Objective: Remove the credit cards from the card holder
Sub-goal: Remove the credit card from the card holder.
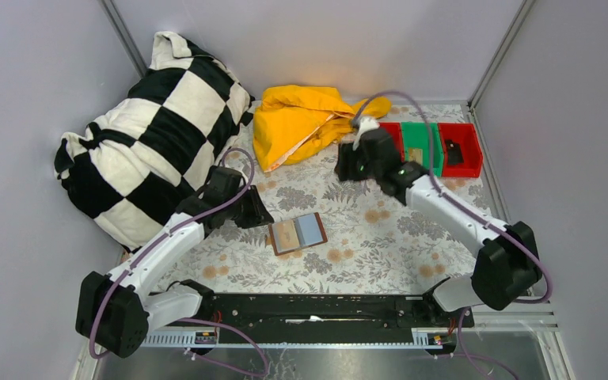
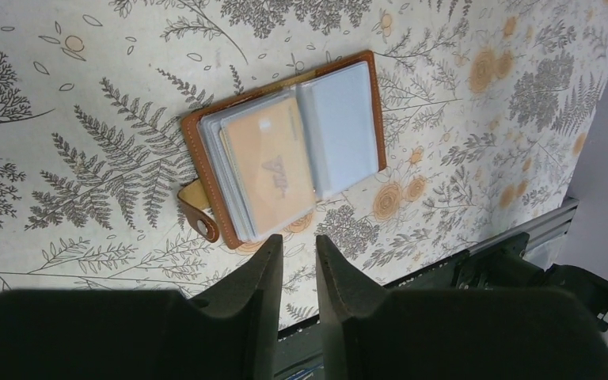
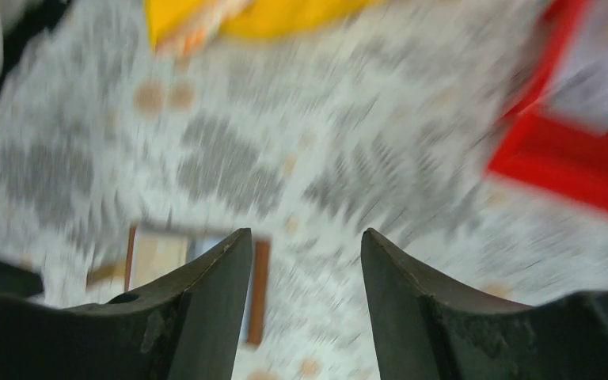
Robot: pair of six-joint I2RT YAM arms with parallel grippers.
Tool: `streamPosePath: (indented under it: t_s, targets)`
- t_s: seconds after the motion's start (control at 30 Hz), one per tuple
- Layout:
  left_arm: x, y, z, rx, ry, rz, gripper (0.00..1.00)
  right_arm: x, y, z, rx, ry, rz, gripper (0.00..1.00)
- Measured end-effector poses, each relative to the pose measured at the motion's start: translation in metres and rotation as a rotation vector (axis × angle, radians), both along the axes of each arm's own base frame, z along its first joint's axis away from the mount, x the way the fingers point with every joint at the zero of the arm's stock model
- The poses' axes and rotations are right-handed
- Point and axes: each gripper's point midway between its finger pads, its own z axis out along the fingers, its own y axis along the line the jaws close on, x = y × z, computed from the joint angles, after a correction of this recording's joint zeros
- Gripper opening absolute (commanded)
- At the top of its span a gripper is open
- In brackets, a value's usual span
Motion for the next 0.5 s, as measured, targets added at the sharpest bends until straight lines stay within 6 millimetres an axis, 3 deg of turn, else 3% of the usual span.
streamPosePath:
  t_s: [0.1, 0.17, 0.37, 0.5]
  targets:
    - [-0.003, 0.002, -0.006, 0.008, 0.015, 0.003, 0.30, -0.049, 0.028, -0.056, 0.015, 0.163, 0.070, 0.56]
    - [-0.004, 0.002, -0.010, 0.008, 0.021, 0.003, 0.32, -0.074, 0.039, -0.081, 0.059, 0.256, 0.080, 0.55]
    - [-0.011, 0.000, -0.027, -0.003, 0.055, 0.001, 0.34, -0.112, 0.061, -0.116, 0.217, 0.417, 0.108, 0.50]
    - [-0.012, -0.004, -0.040, 0.006, 0.097, 0.002, 0.34, -0.133, 0.093, -0.126, 0.276, 0.489, 0.197, 0.47]
